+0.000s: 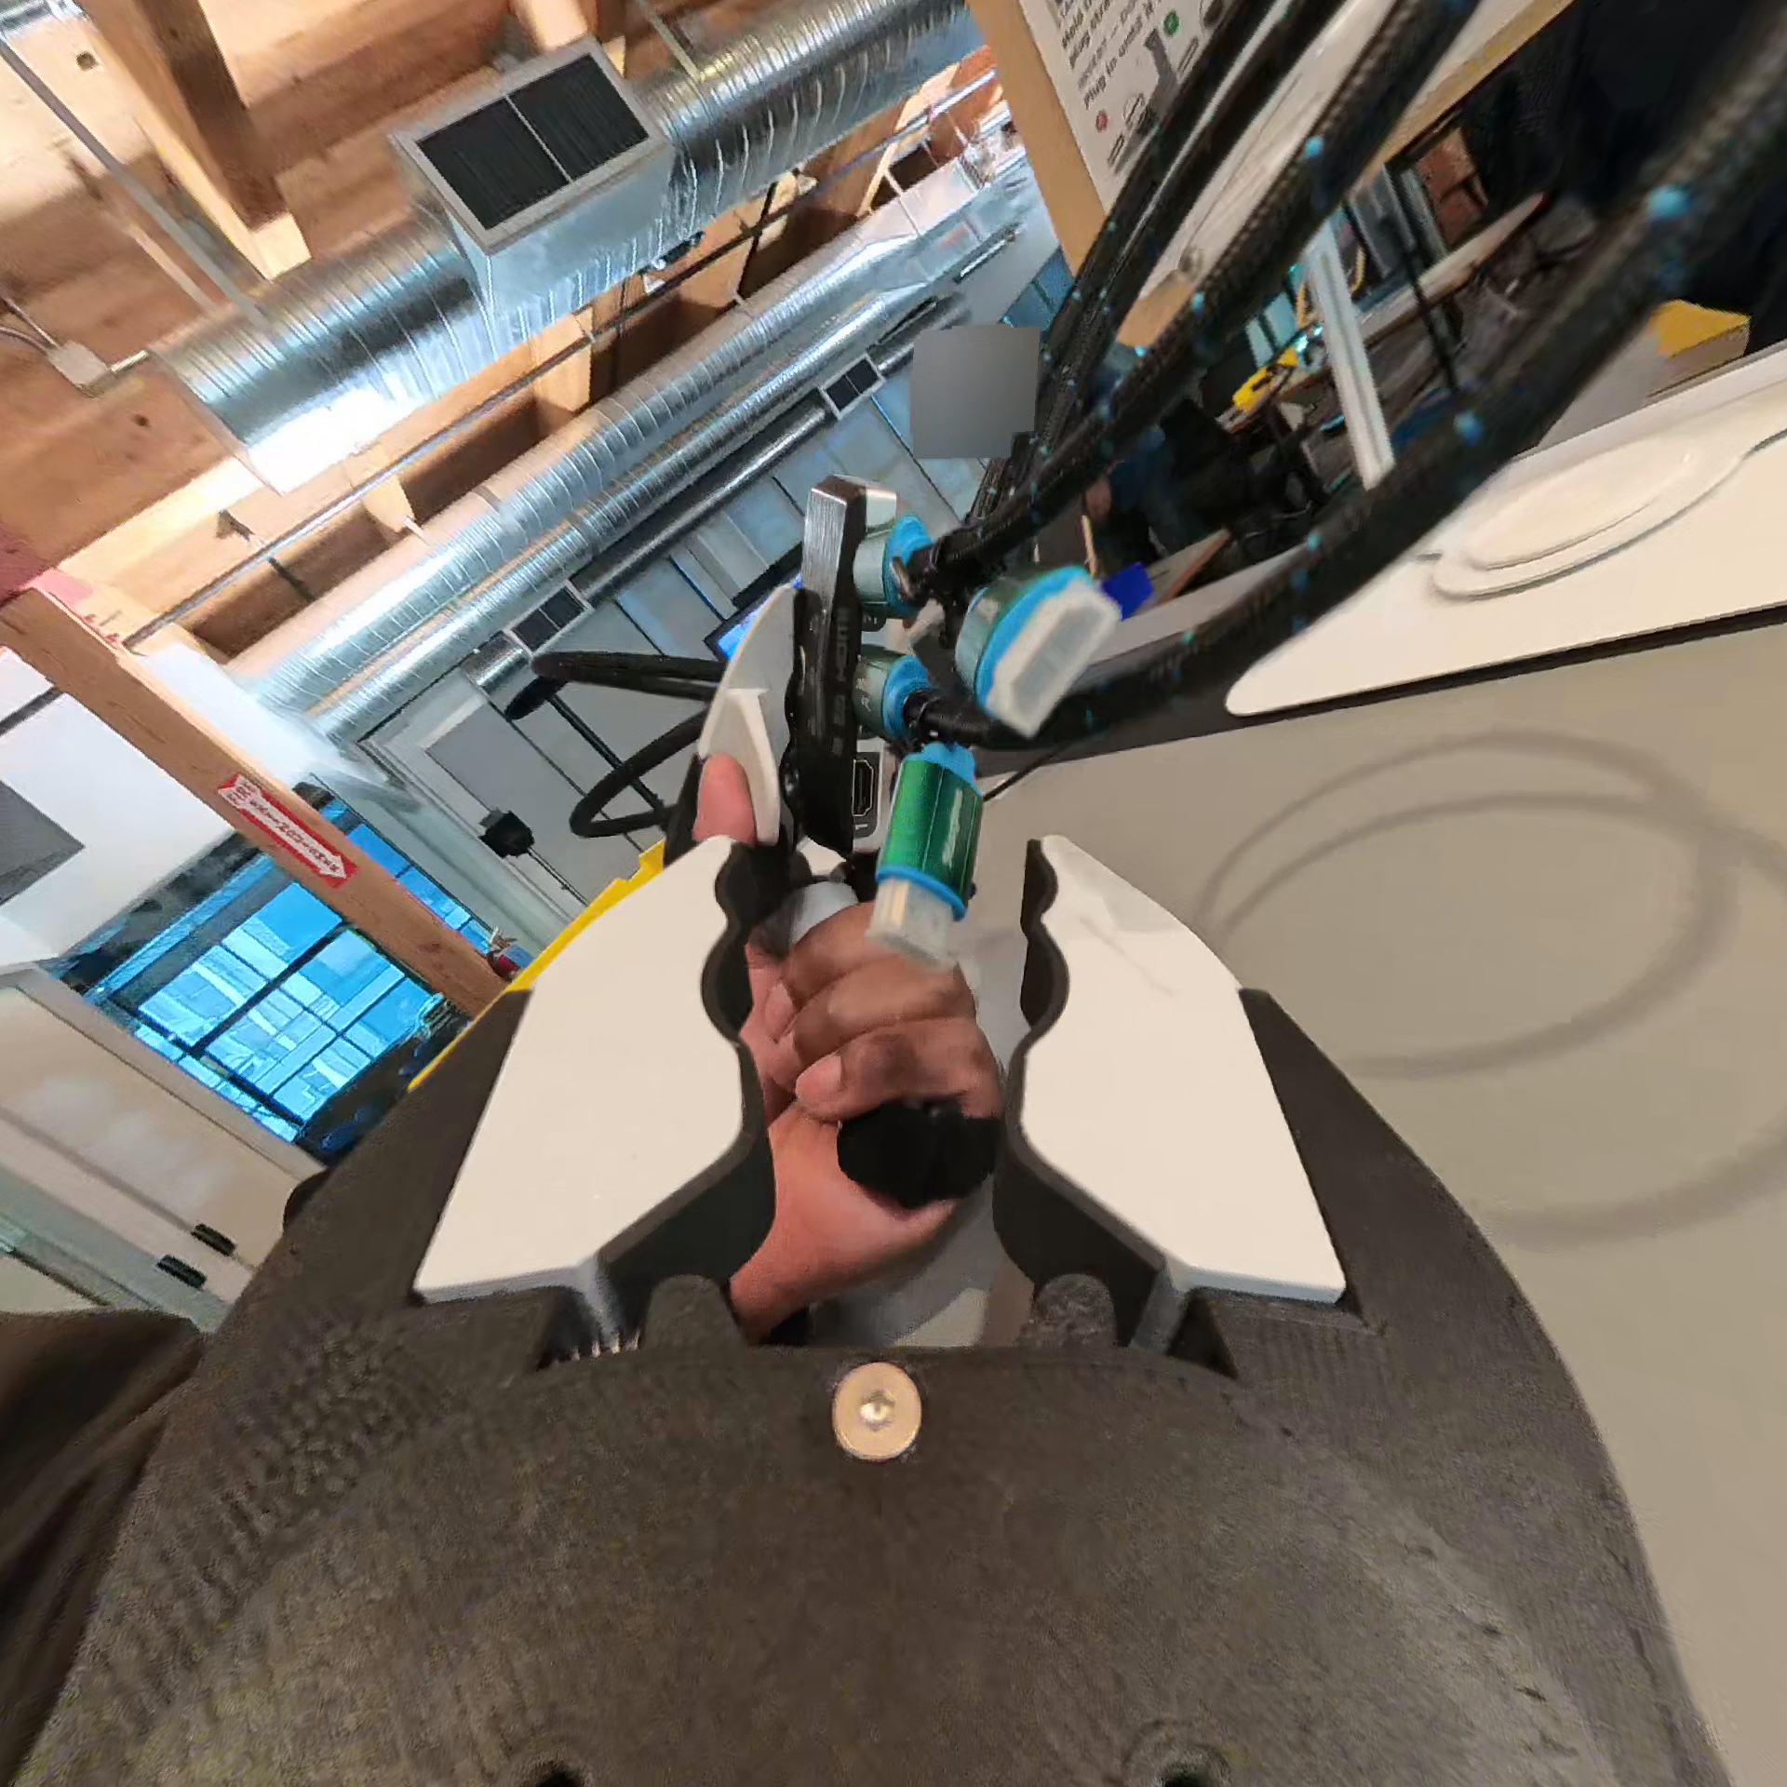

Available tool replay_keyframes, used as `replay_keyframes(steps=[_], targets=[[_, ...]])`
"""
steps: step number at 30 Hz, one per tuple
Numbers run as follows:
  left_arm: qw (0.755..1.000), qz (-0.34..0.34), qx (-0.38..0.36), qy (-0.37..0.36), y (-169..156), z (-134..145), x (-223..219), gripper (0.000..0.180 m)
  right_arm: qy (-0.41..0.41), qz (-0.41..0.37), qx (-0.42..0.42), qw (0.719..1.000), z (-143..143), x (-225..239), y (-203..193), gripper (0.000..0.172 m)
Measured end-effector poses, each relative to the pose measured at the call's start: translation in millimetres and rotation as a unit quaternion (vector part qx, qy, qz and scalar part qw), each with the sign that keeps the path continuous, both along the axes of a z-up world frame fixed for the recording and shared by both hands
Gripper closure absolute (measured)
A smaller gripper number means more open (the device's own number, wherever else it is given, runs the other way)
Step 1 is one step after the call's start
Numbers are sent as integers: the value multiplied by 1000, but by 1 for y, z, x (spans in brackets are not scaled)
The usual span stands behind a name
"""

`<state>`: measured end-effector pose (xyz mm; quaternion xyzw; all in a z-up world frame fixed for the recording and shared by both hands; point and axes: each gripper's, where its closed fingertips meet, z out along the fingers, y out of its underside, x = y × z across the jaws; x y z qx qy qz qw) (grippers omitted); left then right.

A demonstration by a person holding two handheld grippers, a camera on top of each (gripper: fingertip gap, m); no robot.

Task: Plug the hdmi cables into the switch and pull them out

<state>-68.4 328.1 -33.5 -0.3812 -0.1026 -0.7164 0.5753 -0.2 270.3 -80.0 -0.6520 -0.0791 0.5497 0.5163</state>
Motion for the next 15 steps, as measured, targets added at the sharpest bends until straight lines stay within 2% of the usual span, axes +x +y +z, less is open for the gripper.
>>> replay_keyframes(steps=[3,9,15], targets=[[999,-32,8,10,-6,0,17,159,-3,11,-4,1000,-1,3,6,118],[996,-76,16,42,-16,-1,46,159,49,19,-8,999,5,18,11,147],[992,-105,14,67,-18,-4,59,158,50,15,7,999,9,30,13,152]])
